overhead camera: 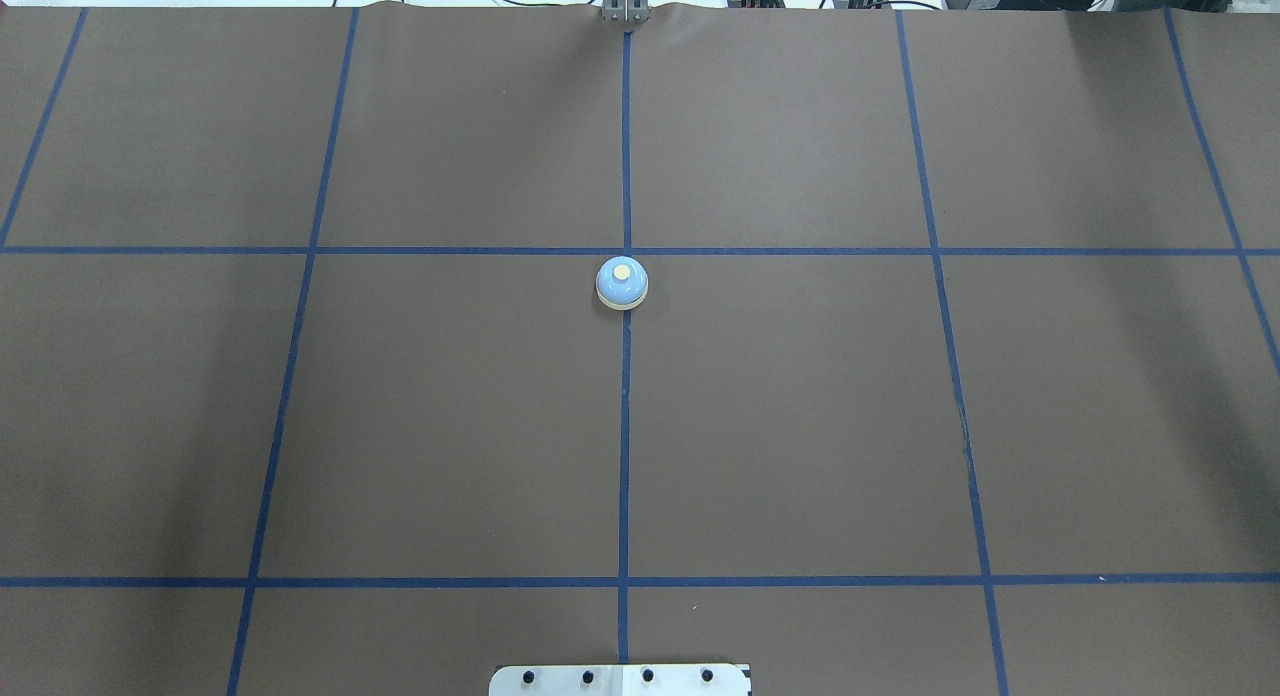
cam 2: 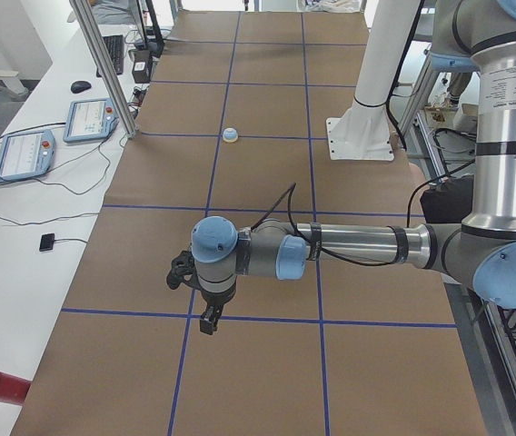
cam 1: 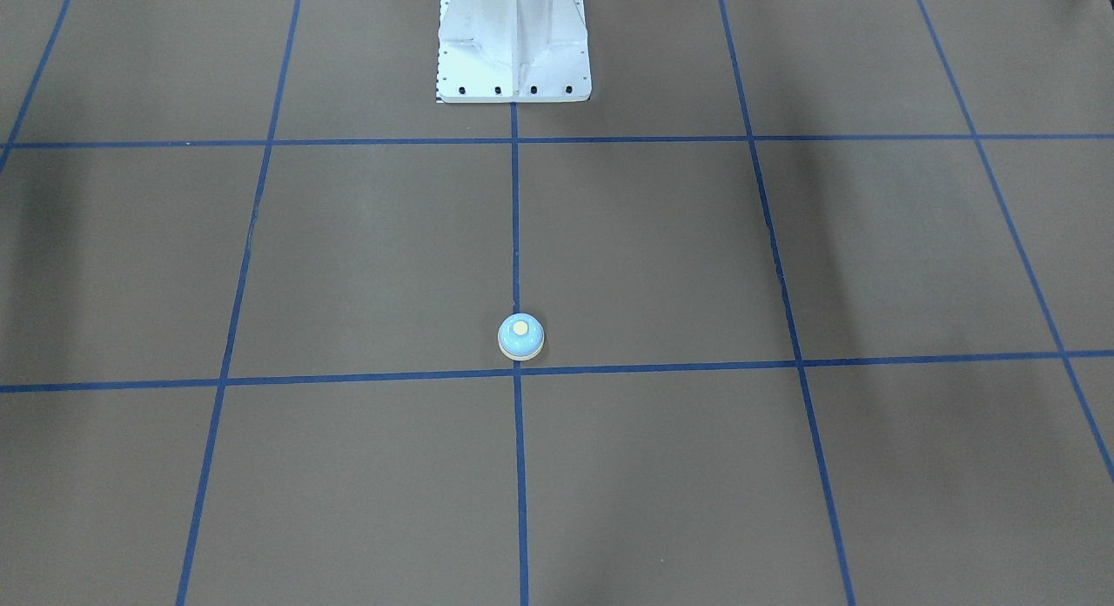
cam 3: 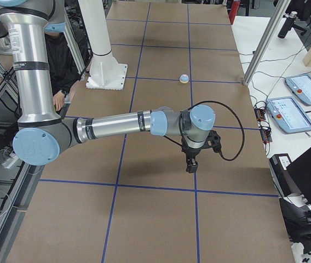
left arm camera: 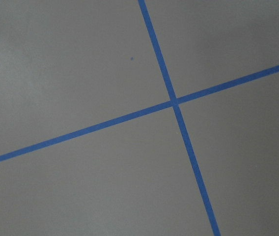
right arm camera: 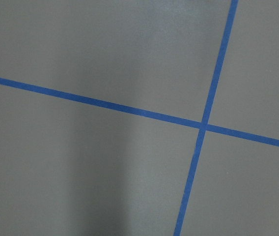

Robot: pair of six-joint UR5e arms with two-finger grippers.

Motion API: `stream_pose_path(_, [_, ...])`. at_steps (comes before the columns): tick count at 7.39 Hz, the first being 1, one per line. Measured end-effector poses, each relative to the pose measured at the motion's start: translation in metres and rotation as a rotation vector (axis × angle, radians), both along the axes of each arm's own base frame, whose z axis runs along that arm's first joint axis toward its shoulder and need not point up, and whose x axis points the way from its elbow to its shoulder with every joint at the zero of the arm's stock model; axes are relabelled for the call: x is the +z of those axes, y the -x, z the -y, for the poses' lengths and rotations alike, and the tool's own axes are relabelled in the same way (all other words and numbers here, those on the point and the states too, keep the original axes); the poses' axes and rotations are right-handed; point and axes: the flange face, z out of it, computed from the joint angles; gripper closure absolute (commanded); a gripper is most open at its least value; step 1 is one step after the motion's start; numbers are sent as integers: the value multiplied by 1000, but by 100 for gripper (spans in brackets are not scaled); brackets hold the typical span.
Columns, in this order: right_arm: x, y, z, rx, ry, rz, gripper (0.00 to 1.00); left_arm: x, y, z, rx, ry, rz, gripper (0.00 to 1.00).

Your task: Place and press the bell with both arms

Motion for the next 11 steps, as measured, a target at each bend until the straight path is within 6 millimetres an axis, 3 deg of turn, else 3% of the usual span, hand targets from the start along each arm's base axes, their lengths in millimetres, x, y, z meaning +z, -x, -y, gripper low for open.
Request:
stream_pose_path(2, [22, -31, -26, 56, 42, -5, 0, 1, -1, -1, -7, 10, 4, 0])
stream_pose_path(4, [30, -45, -42, 83, 81, -7, 0, 2, -1, -1, -6, 12, 7, 0])
stream_pose_path(7, [45, -46, -68, 85, 142, -10, 0, 1, -1, 4, -5, 10, 9, 0])
stream_pose_path(11, [63, -41, -71, 84, 133, -1, 0, 1, -1, 4, -5, 12, 9, 0])
